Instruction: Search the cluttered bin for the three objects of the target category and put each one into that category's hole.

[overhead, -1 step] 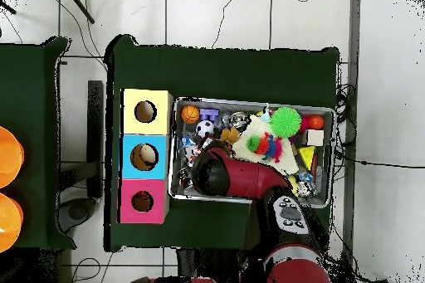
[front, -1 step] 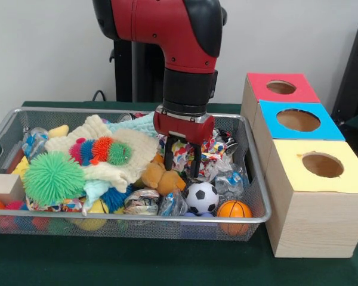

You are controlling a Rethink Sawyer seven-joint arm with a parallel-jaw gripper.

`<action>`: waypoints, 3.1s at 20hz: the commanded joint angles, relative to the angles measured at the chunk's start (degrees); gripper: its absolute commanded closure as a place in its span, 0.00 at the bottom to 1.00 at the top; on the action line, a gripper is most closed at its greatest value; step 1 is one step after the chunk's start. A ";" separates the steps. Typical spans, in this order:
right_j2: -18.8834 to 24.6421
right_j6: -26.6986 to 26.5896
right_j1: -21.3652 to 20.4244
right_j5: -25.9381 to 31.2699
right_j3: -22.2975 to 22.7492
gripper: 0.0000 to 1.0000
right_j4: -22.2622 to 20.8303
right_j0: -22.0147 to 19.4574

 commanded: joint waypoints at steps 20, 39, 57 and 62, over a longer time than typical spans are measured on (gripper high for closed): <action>5.85 -2.08 -4.19 14.93 -4.75 0.00 -1.90 -7.12; 3.98 1.61 -3.28 13.29 -4.91 0.00 -0.63 -3.30; 4.55 3.05 2.89 7.99 -8.07 0.00 -0.51 -2.79; 4.57 3.83 1.93 7.97 -6.79 0.00 -0.20 -2.31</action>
